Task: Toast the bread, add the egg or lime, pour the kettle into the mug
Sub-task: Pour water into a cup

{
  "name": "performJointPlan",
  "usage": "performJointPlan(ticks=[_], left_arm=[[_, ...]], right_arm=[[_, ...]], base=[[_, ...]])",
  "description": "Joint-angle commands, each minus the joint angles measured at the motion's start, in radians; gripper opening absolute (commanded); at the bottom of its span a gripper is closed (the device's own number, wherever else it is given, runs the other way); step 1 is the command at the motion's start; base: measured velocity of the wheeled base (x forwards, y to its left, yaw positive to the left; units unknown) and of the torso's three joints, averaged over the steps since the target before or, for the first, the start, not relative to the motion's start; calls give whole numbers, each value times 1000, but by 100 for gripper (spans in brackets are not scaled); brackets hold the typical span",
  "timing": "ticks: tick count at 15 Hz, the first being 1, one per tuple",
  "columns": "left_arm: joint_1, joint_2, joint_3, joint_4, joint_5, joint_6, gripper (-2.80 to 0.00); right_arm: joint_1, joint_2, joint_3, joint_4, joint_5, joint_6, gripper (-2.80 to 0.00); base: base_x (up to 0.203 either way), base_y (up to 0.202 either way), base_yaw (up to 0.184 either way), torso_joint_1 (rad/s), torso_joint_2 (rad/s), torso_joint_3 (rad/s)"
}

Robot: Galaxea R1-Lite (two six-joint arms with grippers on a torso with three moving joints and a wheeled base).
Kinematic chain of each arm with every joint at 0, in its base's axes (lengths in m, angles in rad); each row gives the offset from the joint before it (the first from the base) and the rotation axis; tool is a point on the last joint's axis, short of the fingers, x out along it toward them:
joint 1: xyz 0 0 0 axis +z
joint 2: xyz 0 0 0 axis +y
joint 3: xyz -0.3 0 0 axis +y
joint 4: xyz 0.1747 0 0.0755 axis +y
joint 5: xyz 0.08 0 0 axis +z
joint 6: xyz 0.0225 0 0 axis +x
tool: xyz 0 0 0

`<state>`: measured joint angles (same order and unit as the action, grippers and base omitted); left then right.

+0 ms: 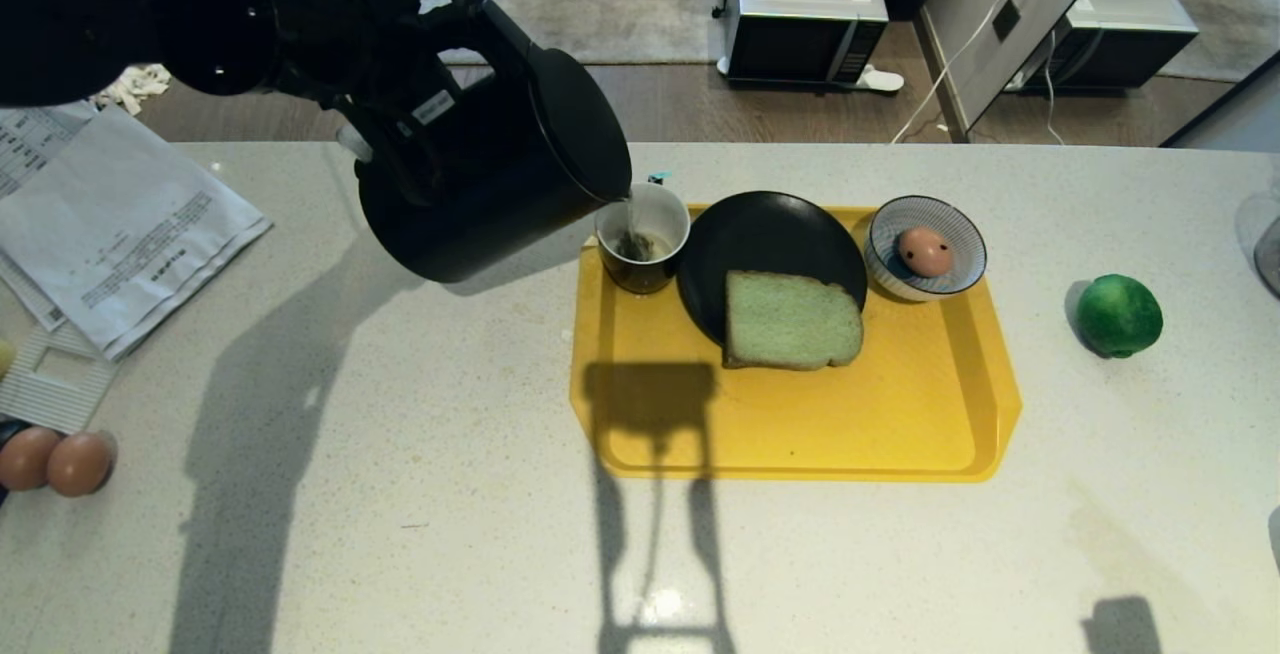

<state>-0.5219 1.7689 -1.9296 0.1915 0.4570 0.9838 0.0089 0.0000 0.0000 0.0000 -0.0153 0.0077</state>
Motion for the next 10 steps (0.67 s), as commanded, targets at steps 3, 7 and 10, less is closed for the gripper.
performJointPlan(ticks=[3,7,10], left_arm=[[0,0,-3,0,3,6,-280],[0,0,-3,0,3,6,-280],[0,1,-3,-1,2,6,-280]], right_arm=[[0,0,1,0,0,0,-280],[0,0,2,0,0,0,-280],[0,1,1,0,0,0,-280]], base=[[0,0,0,0,0,0],[0,0,0,0,0,0],[0,0,0,0,0,0]])
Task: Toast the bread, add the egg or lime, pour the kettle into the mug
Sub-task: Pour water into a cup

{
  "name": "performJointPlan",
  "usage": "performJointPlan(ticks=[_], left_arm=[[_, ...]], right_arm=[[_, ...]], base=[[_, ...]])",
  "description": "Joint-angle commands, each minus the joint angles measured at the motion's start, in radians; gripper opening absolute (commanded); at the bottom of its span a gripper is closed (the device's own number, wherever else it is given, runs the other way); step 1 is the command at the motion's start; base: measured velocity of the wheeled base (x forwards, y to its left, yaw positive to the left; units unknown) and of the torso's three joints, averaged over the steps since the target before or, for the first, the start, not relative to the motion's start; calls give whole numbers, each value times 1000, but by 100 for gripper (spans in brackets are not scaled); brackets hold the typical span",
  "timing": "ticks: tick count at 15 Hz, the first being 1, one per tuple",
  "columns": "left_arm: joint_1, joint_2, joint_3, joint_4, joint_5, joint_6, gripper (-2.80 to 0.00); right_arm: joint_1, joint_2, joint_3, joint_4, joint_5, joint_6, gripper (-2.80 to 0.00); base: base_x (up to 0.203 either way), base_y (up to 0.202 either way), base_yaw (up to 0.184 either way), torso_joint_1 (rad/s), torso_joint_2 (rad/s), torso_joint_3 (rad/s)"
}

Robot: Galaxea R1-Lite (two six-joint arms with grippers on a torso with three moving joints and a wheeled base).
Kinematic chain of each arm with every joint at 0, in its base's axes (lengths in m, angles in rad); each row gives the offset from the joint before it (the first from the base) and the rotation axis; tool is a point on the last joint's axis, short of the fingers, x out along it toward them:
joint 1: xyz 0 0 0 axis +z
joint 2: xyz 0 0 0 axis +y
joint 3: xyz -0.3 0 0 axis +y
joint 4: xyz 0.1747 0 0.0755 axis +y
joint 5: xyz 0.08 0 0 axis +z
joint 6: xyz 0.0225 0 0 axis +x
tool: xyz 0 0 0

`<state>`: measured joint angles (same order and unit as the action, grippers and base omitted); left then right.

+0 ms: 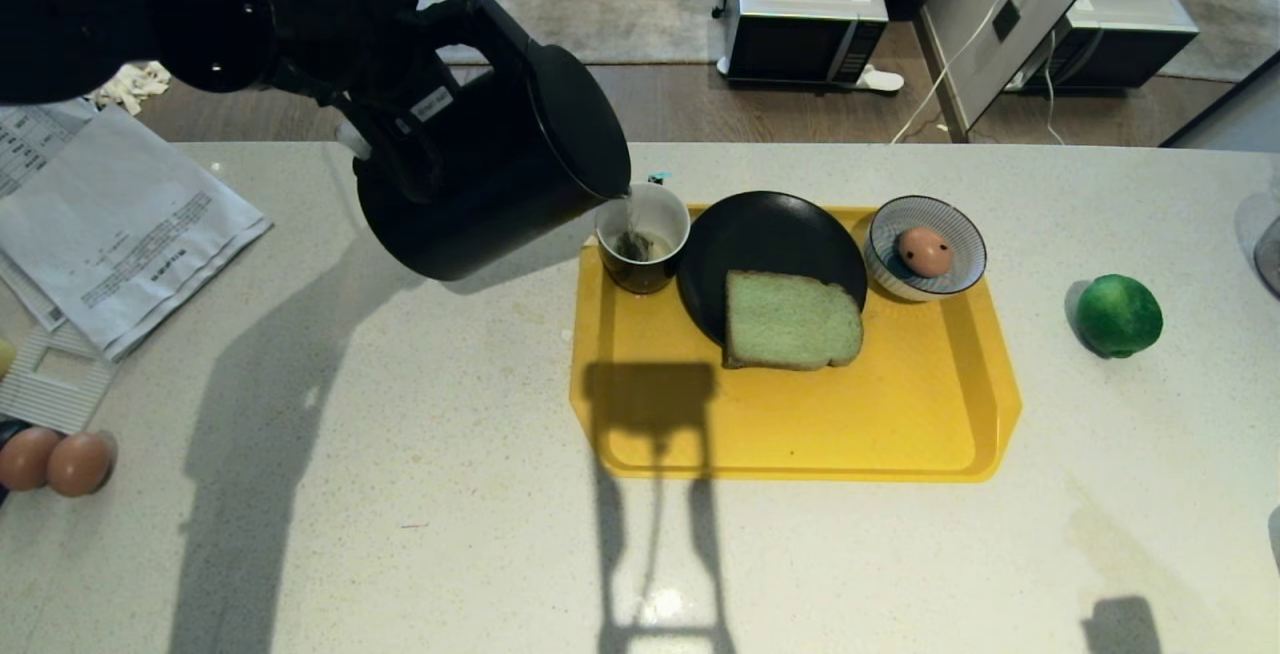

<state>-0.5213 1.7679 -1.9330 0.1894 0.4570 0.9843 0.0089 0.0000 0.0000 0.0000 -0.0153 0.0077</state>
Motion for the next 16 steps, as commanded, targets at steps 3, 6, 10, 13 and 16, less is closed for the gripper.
performJointPlan(ticks=[3,6,10,13,16], left_arm=[[0,1,0,1,2,5,-280],[-2,1,0,1,2,5,-280],[-8,-1,0,1,0,2,-280],[-9,-2,0,1,0,2,-280],[-9,-3,0,-1,0,1,-280]], right_arm=[[0,0,1,0,0,0,-280],[0,1,1,0,0,0,-280],[-1,0,2,0,0,0,-280],[0,0,0,0,0,0,-280],[0,0,2,0,0,0,-280]], base=[[0,0,0,0,0,0],[0,0,0,0,0,0],[0,0,0,0,0,0],[0,0,0,0,0,0],[0,0,0,0,0,0]])
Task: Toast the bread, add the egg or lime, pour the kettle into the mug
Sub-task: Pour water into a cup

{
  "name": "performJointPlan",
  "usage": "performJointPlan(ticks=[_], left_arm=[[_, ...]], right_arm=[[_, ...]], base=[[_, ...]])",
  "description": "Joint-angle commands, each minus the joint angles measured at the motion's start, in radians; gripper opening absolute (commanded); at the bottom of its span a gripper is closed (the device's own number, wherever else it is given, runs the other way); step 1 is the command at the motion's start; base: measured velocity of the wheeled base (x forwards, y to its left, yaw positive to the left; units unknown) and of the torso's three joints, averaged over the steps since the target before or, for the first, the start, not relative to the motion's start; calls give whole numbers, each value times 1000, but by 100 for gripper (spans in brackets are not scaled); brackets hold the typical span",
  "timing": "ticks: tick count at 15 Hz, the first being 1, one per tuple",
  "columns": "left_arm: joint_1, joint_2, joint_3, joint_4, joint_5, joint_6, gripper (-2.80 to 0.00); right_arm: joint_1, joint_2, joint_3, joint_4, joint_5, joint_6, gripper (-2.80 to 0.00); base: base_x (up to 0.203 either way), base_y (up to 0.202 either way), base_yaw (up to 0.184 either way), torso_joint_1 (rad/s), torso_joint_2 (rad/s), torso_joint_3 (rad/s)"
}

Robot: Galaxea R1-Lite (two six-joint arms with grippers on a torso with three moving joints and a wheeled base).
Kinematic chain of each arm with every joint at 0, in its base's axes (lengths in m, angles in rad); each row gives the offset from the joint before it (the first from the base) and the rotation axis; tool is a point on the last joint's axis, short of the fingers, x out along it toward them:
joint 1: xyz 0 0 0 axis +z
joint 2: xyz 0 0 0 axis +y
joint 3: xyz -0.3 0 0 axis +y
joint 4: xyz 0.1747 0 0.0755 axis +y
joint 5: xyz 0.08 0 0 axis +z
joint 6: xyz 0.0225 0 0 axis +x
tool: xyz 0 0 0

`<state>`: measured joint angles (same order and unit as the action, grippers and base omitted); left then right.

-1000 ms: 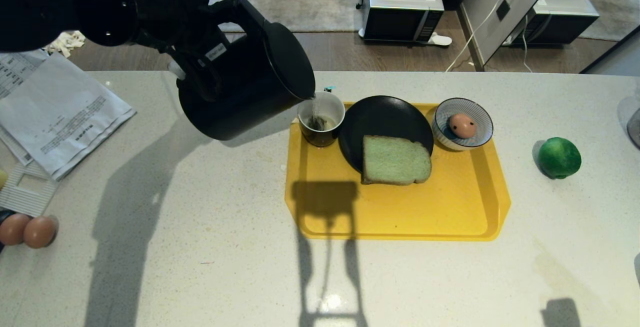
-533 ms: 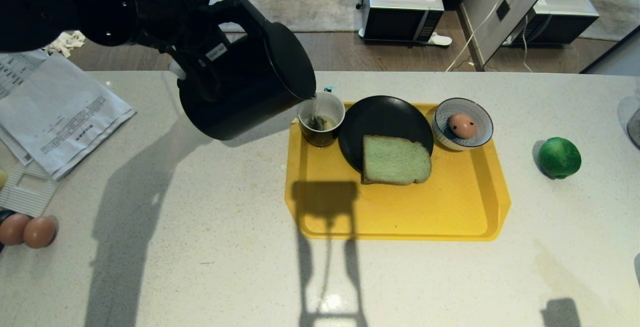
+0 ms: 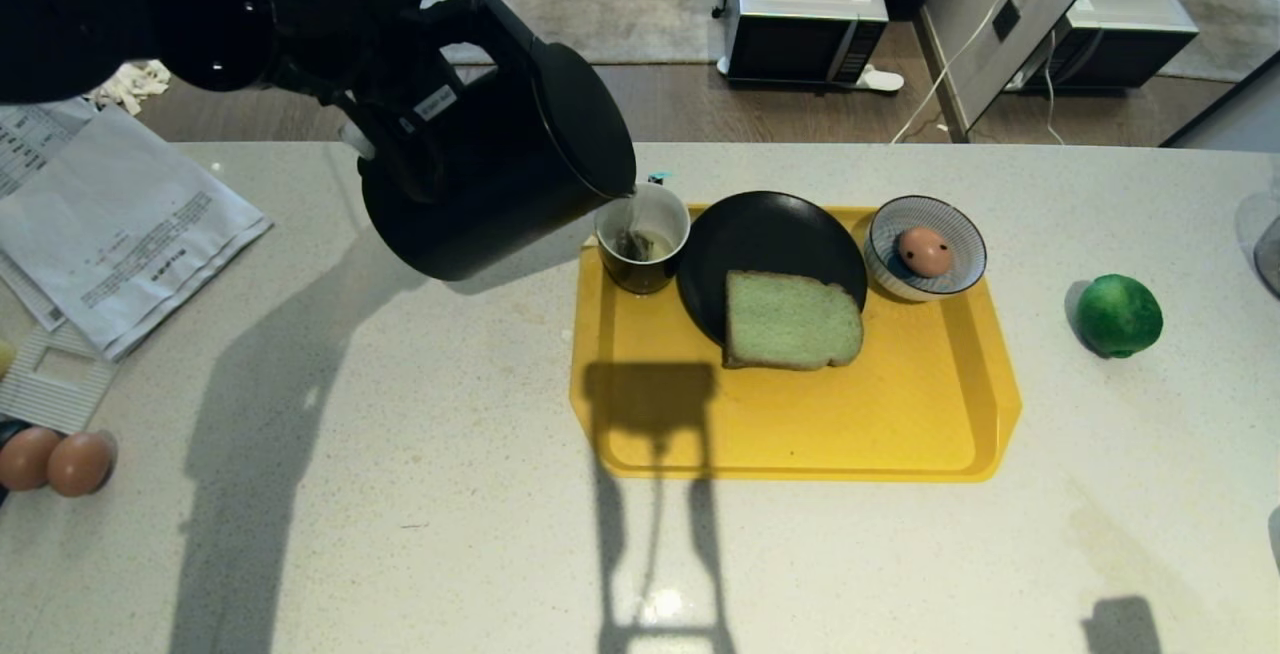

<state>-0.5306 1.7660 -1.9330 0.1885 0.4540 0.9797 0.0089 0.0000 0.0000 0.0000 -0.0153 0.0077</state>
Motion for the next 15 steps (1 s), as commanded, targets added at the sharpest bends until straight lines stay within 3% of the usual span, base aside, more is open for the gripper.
performJointPlan(ticks=[1,9,15], left_arm=[[0,-2,0,0,3,5,-280],[0,-26,9,0,-5,-44,-280],[0,-55,84,0,-24,-140,-280]], right_arm=[[0,0,1,0,0,0,-280],[0,0,2,0,0,0,-280],[0,0,0,0,0,0,-280]], base=[[0,0,0,0,0,0],[0,0,0,0,0,0],[0,0,0,0,0,0]])
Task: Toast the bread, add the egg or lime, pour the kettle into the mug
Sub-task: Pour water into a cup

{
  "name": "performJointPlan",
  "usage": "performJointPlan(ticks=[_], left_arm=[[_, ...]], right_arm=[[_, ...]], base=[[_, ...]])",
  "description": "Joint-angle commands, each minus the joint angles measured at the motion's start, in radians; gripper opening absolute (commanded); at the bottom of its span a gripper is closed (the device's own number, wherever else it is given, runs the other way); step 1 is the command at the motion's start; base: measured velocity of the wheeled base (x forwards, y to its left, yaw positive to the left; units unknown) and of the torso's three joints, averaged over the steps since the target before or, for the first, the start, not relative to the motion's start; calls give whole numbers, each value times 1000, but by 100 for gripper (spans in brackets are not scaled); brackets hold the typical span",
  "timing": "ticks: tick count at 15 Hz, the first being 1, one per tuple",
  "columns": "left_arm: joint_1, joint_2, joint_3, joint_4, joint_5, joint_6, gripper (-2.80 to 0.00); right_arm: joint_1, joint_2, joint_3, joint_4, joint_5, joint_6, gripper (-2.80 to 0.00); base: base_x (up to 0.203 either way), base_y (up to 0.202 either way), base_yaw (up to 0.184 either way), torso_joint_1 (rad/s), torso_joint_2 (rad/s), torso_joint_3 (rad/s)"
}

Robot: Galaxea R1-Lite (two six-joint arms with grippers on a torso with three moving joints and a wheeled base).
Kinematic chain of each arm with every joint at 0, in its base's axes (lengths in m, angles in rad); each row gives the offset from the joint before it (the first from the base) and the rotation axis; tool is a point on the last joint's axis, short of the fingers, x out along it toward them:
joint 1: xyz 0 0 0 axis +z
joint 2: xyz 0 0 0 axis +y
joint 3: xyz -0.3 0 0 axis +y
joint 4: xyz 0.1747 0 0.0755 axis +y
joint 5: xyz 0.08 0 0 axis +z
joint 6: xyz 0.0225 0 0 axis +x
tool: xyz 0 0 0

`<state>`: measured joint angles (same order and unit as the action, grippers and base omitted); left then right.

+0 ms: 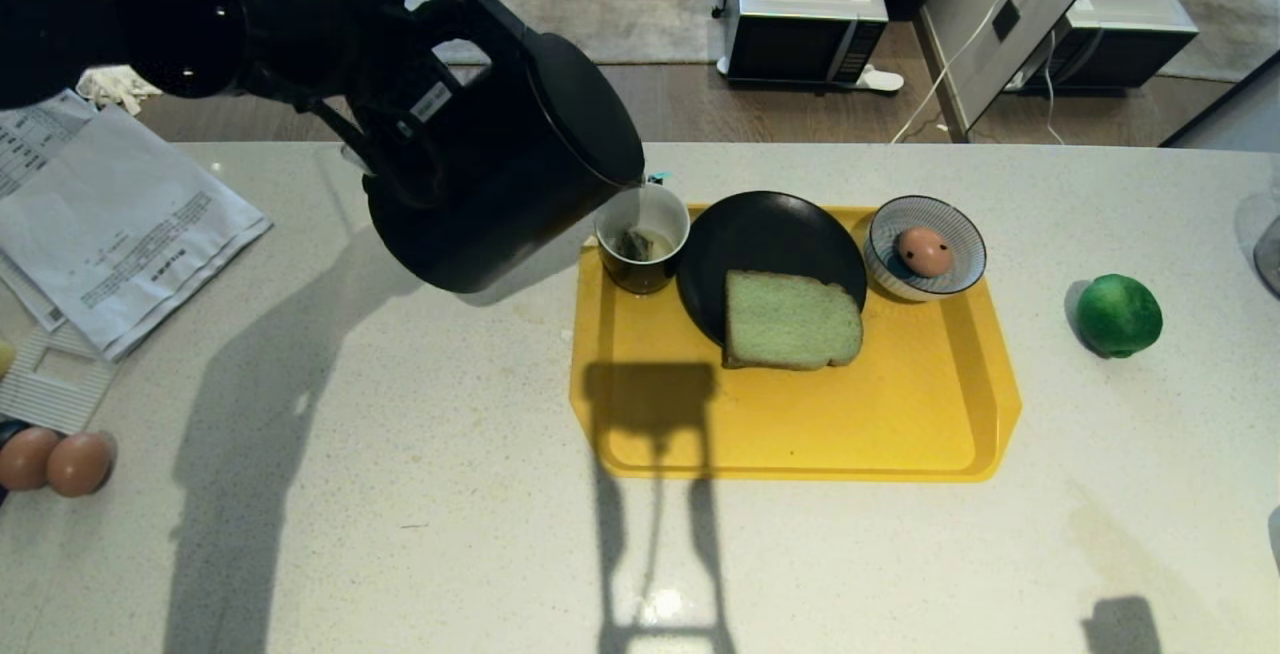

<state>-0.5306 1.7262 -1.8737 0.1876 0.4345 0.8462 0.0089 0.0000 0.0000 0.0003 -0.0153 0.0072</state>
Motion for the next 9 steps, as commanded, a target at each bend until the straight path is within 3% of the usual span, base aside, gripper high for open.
performJointPlan(ticks=[1,9], left_arm=[[0,-24,44,0,-17,-28,-280],[5,-143,173,0,-19,-111,-280]], right_arm=[[0,0,0,0,0,0,-280],[0,0,1,0,0,0,-280]], base=[[0,0,0,0,0,0],[0,0,0,0,0,0]])
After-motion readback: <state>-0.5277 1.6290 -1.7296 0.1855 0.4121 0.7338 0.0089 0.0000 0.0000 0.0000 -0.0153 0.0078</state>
